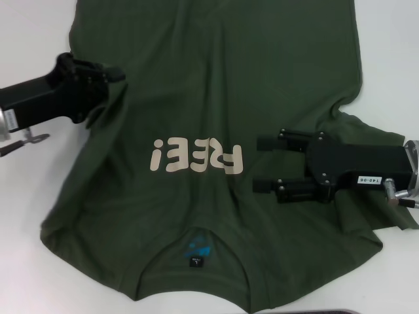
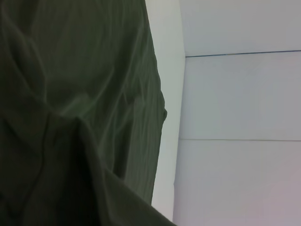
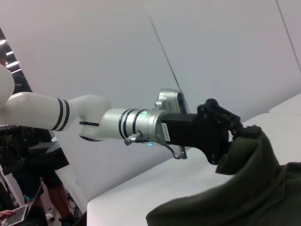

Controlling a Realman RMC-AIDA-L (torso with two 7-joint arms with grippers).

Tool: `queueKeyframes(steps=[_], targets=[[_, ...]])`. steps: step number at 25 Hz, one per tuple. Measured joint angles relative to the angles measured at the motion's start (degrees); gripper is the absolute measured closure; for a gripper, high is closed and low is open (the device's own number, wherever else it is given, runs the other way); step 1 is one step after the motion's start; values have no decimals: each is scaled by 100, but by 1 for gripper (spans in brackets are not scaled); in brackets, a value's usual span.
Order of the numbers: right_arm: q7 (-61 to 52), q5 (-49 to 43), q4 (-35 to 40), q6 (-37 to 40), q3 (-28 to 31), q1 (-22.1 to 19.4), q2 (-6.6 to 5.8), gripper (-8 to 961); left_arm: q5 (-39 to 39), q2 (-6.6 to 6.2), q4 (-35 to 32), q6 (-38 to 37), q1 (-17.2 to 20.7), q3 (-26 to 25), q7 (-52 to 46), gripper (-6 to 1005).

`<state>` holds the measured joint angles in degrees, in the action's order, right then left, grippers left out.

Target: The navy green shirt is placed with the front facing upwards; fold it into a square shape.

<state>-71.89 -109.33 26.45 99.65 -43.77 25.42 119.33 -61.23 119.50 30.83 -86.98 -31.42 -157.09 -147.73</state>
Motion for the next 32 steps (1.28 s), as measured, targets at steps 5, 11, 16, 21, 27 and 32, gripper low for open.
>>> queueKeyframes(steps=[5, 11, 16, 21, 27, 32], targets=[[0, 4, 0, -6, 0, 1, 4, 39, 0, 168, -35, 307, -57, 114, 77, 984], [0, 7, 0, -7, 0, -15, 2, 39, -1, 240, -294, 538, -129, 145, 200, 973], [0, 9, 0, -7, 0, -11, 2, 39, -109, 296, -581, 719, -183, 118, 570, 918], [0, 10, 0, 0, 2, -23, 0, 39, -124, 251, -617, 706, -208, 143, 544, 863], [-2, 9, 0, 30, 9, -13, -6, 39, -98, 198, -621, 703, -251, 298, 498, 620], [-7, 9, 0, 30, 9, 1, -6, 39, -92, 182, -623, 743, -282, 501, 457, 315]])
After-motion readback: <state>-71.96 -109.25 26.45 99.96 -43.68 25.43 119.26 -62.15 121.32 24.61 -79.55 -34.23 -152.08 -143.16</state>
